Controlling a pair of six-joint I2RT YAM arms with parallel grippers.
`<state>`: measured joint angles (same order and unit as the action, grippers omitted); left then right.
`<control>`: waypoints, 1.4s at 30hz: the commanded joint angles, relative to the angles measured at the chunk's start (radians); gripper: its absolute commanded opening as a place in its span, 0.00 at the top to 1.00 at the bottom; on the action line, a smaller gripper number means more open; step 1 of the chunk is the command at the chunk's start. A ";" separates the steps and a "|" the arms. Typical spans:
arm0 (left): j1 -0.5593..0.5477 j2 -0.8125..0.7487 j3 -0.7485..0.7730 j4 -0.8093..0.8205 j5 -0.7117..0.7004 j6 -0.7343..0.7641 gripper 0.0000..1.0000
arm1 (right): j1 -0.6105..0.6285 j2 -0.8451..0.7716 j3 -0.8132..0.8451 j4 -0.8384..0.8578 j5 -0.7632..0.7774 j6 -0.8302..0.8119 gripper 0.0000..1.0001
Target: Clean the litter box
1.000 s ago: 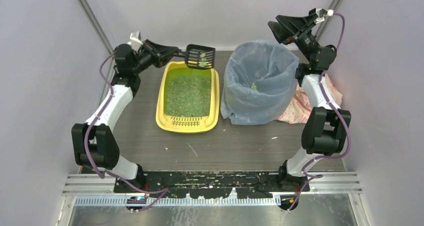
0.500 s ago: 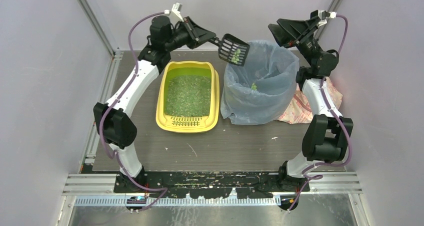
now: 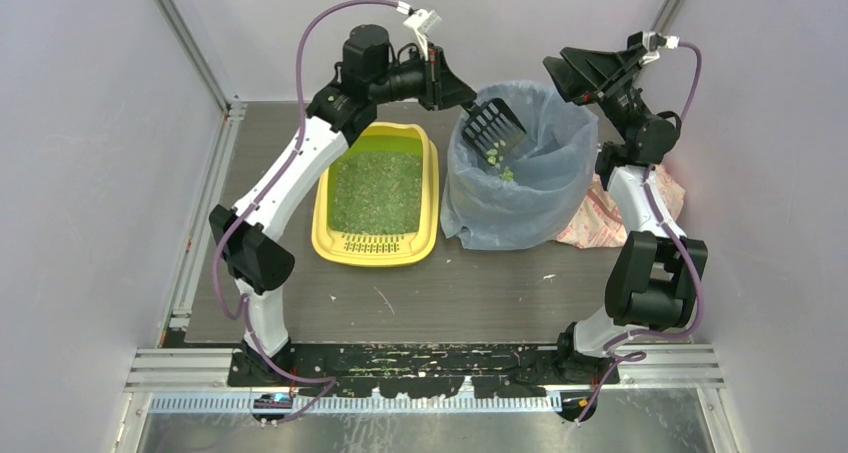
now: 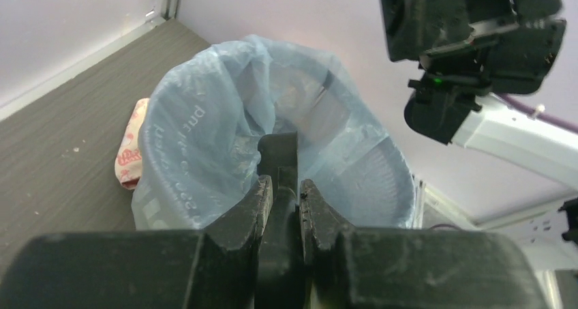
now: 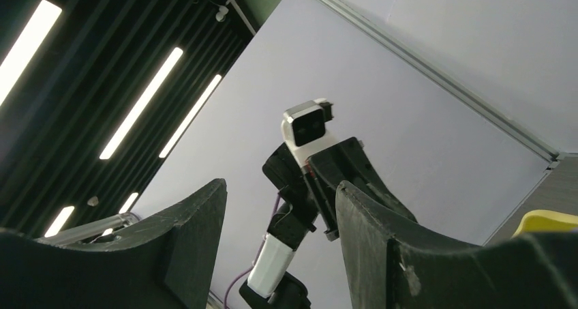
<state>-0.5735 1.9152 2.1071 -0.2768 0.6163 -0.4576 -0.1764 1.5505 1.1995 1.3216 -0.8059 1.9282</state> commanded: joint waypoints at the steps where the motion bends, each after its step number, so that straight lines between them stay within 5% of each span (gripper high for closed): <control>1: -0.036 -0.031 0.091 -0.047 0.041 0.200 1.00 | -0.020 -0.018 -0.007 0.107 -0.002 0.029 0.35; 14: -0.080 -0.088 0.103 -0.085 0.029 0.285 1.00 | -0.021 0.006 0.016 0.108 -0.012 0.026 0.35; 26: 0.116 -0.149 0.050 0.355 -0.059 -0.328 1.00 | -0.021 0.006 -0.010 0.108 -0.017 0.026 0.35; 36: 0.354 -0.388 -0.279 0.217 -0.276 -0.260 1.00 | -0.020 0.012 -0.021 0.108 -0.021 0.022 0.35; 42: 0.375 -0.425 -0.359 -0.037 -0.366 -0.129 1.00 | -0.019 0.016 -0.018 0.109 -0.021 0.019 0.35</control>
<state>-0.1928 1.5368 1.8008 -0.1799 0.3286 -0.6735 -0.1947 1.5715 1.1706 1.3727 -0.8249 1.9480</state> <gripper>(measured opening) 0.157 0.650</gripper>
